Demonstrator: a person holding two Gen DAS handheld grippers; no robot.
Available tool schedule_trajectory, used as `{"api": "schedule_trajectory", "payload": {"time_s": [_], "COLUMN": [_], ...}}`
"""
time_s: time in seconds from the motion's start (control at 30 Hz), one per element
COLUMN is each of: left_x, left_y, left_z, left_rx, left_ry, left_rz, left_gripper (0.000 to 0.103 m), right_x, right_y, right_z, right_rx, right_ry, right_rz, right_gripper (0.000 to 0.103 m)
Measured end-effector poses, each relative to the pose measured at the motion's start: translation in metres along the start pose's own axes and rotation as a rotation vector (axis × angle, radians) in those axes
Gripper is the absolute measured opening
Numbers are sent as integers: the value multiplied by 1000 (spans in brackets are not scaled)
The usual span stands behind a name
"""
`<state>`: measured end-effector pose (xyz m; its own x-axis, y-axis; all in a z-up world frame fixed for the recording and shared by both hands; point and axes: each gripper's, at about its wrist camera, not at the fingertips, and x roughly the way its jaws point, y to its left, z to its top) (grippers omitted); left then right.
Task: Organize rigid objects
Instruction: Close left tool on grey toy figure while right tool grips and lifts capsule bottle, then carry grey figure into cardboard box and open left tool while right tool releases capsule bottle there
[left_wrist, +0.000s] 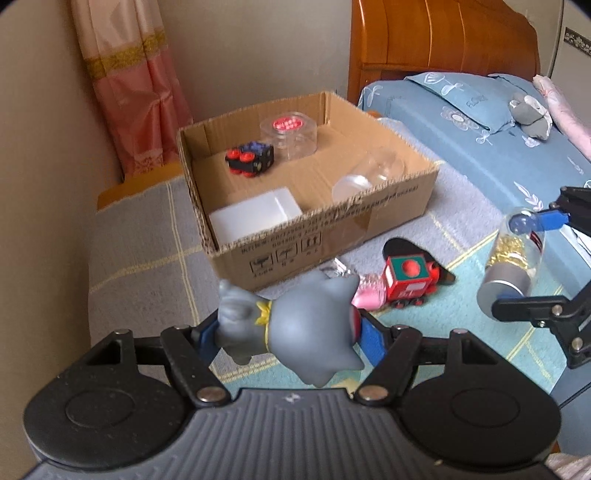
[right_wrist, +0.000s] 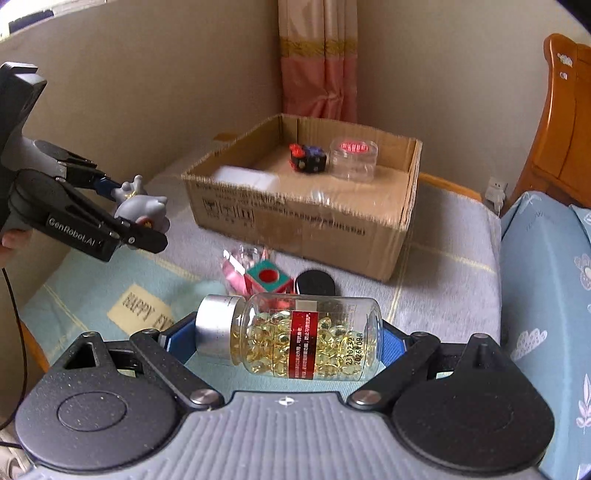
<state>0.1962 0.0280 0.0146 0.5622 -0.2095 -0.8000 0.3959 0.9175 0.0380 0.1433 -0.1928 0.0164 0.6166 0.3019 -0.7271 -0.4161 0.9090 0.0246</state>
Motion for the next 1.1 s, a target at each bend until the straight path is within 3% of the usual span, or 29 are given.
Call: {"api": "schedule_trajectory", "payload": {"time_s": [0.43, 0.97, 1.07, 1.1], "left_x": [11, 69, 81, 85], "left_y": [4, 31, 35, 37], "left_z": [56, 112, 117, 119], "left_rx": [1, -58, -84, -98], "left_ry": [-48, -32, -36, -33], "left_rz": [-9, 4, 14, 16], "left_gripper": [72, 73, 76, 81], "right_x": [0, 28, 35, 37], "right_y": [-8, -37, -42, -44], "right_z": [49, 89, 94, 96], "right_rx": [-37, -14, -7, -6], "right_ry": [-87, -101, -101, -101], "right_rz": [-2, -16, -21, -23], "right_gripper": [96, 96, 96, 96]}}
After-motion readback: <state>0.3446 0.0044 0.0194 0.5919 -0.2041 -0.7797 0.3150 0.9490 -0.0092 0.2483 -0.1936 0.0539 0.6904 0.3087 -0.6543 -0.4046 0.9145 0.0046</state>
